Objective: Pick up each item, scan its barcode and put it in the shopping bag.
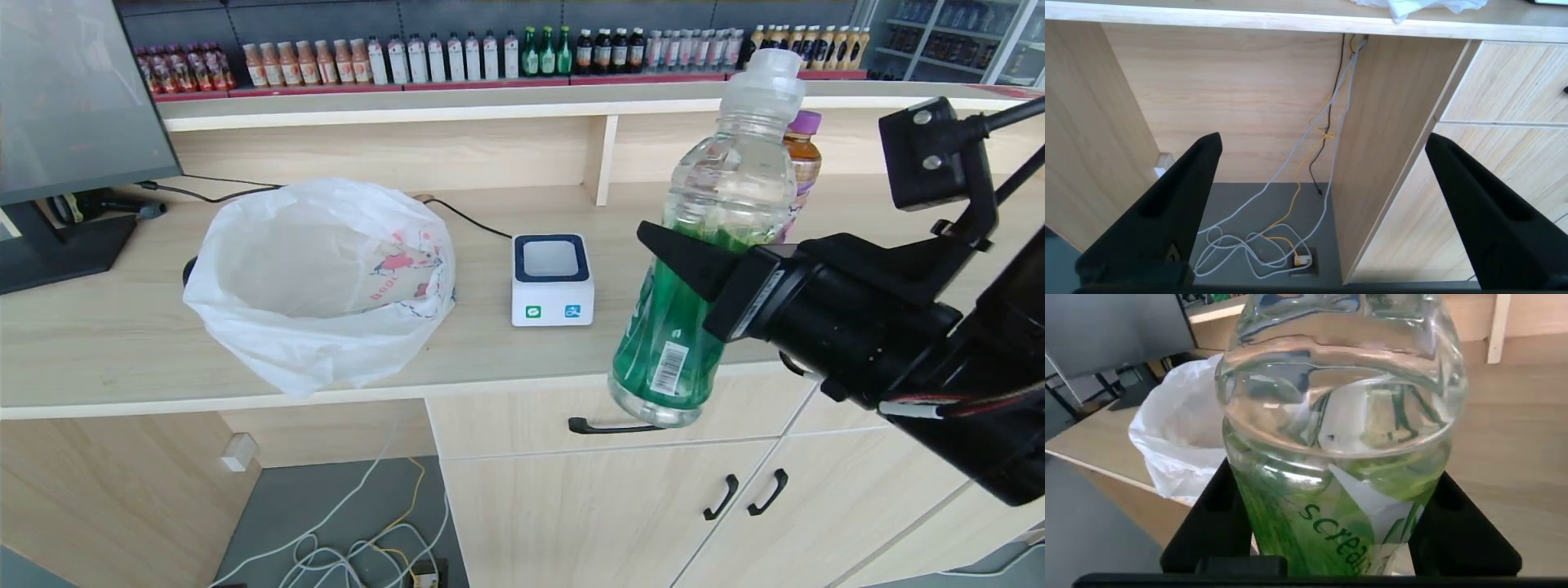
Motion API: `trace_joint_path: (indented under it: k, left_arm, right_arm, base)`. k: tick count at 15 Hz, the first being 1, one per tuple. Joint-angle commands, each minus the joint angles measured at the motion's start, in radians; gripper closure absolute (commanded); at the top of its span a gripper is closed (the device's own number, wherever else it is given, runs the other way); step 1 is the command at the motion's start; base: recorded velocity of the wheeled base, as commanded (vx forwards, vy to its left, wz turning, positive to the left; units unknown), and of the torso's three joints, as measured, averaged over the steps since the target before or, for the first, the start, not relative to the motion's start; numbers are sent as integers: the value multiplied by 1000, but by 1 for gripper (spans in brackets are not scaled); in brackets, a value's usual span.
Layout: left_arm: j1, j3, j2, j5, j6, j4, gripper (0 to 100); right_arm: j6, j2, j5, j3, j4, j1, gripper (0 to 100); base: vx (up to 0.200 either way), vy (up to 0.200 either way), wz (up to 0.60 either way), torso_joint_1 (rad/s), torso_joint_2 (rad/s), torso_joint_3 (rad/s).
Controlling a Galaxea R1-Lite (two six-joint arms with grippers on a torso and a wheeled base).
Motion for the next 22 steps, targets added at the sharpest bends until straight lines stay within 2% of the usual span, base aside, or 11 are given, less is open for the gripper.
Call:
trace_joint_path:
  k: [1,4,6,7,8,12,15,22]
  left_arm:
    - [0,-1,0,0,0,0,0]
    - [0,0,0,0,0,0,0]
    - [0,-1,0,0,0,0,0]
    - [0,-1,0,0,0,0,0]
    - [0,0,0,0,0,0,0]
    - [0,0,0,0,0,0,0]
    - [0,0,0,0,0,0,0]
    - [0,-1,0,0,0,0,0]
  right_arm:
    - [-109,15,0,16,-61,-64,100]
    - [-241,58,1,16,-215,-105,100]
    - [-284,158,30,19,-407,-115,100]
    - [-292,188,40,24,-460,-116,100]
    - [-312,261,47,32,-594,-124,100]
    - [-331,274,46,33,-609,-127,100]
    - [-272,264,75,35,-609,-128,100]
    - [-239,254,72,1,-609,-132,100]
  base:
    - [0,0,0,0,0,0]
    - [0,0,0,0,0,0]
    - [0,0,0,0,0,0]
    - [0,0,0,0,0,0]
    - [0,0,0,0,0,0]
    - [0,0,0,0,0,0]
    - [0,0,0,0,0,0]
    - [0,0,0,0,0,0]
